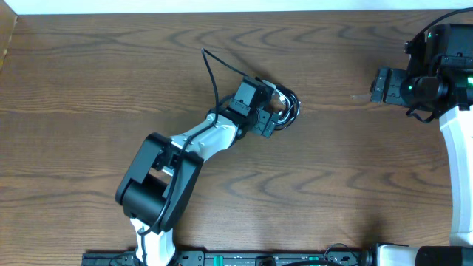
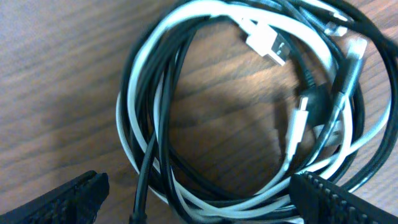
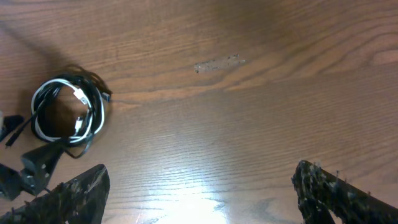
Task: Untangle cables
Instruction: 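Lower the left gripper and pinch the cable bundle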
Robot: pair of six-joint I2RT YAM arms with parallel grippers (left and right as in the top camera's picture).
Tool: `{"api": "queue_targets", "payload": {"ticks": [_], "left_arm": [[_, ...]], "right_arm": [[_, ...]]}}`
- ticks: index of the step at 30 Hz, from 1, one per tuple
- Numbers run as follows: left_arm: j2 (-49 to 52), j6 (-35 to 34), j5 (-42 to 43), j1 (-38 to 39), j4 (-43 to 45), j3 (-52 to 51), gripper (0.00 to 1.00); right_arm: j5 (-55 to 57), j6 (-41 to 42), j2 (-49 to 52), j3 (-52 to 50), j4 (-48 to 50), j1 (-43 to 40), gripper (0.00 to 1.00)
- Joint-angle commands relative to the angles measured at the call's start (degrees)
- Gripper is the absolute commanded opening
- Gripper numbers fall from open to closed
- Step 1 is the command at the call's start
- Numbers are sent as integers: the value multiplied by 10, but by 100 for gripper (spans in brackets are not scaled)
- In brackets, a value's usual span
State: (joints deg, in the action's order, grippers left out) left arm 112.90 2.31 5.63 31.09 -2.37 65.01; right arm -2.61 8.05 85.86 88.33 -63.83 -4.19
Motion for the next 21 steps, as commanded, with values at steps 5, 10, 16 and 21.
{"api": "queue_targets", "payload": {"ticks": [5, 10, 16, 21], "left_arm": [[20, -10, -8, 0, 3, 12, 75], [20, -32, -8, 0, 5, 12, 8], [7, -61, -7, 0, -4, 12, 8], [-31, -61, -7, 0, -12, 12, 8]], "right_arm": [[-2, -9, 4, -1, 0, -3, 90], [-1, -9, 4, -1, 1, -3, 91], [-2, -9, 4, -1, 2, -3, 92], [-2, -9, 4, -1, 1, -3, 92]]}}
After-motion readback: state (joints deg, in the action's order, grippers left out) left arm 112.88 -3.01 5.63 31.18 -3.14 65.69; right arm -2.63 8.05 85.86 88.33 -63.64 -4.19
